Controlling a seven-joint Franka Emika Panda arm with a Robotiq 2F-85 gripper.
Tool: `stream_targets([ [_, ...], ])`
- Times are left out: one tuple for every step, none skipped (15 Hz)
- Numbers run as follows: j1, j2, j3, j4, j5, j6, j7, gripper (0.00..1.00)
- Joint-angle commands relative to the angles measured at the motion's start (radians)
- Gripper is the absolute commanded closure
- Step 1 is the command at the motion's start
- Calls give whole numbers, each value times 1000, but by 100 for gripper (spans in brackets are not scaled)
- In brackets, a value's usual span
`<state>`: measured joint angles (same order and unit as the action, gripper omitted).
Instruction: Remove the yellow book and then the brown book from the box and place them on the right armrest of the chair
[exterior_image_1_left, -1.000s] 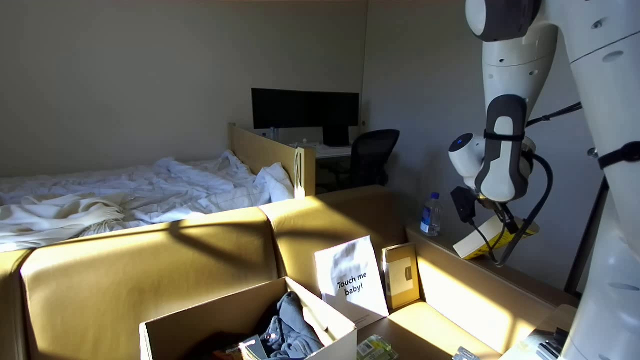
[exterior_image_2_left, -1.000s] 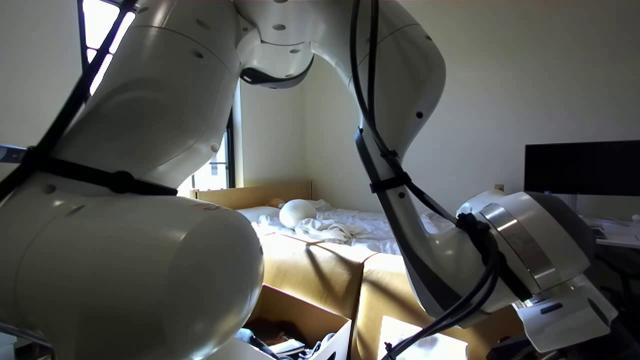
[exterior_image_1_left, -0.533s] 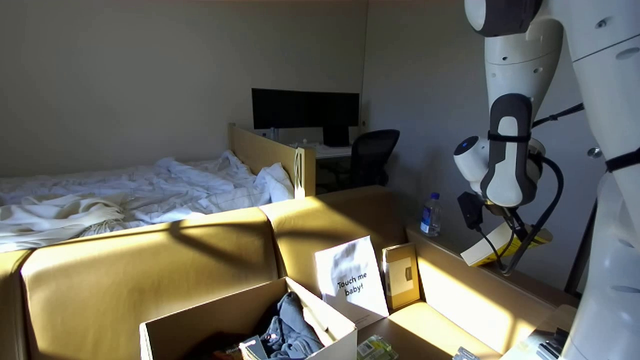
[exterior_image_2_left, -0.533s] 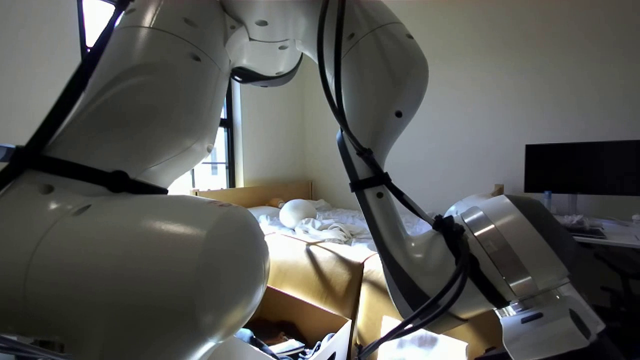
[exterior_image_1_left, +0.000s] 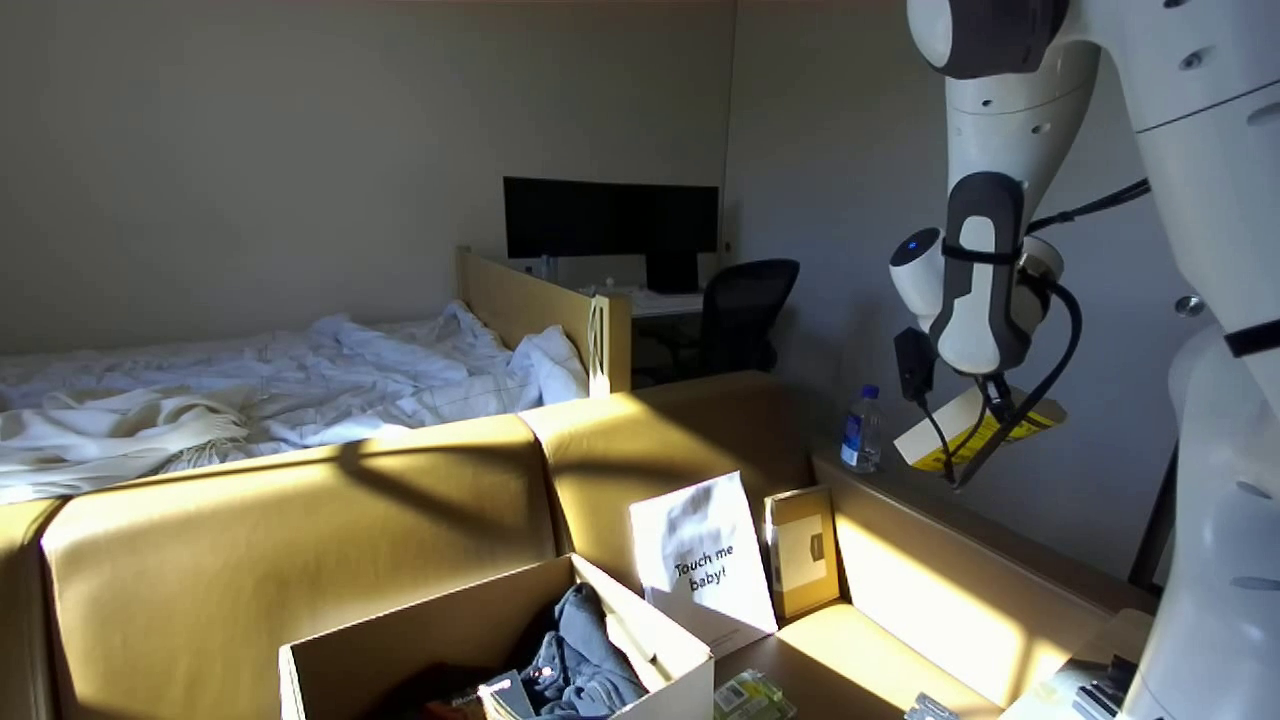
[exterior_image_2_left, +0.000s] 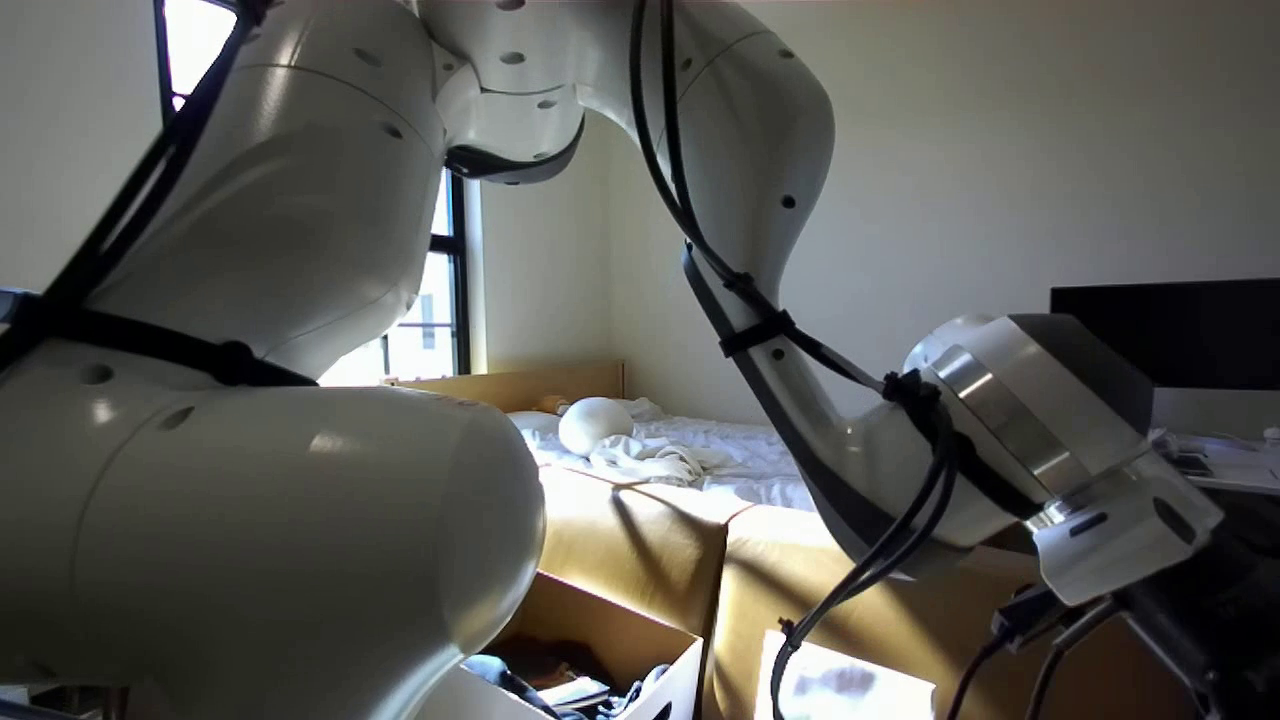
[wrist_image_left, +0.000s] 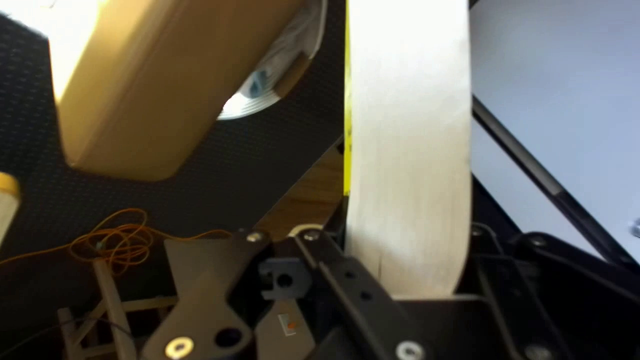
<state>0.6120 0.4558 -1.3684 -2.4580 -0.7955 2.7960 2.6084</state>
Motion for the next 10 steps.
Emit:
stream_targets([
  [113,98,-97,103,63,88,0,88],
  [107,122,-85,114,67,101,0,88],
  [100,130,-77,123,67,105,0,88],
  [91,126,-75,112,71,100,0,88],
  [102,141,-95,105,86,97,0,88],
  [114,140,-124,90,94,93,0,88],
  [130,141,-156,75,106,92,0,88],
  [146,166,-195,58,130,119,0,88],
  [163,195,-223,45,152,137,0,88],
  [176,236,-247,23,180,194,0,88],
])
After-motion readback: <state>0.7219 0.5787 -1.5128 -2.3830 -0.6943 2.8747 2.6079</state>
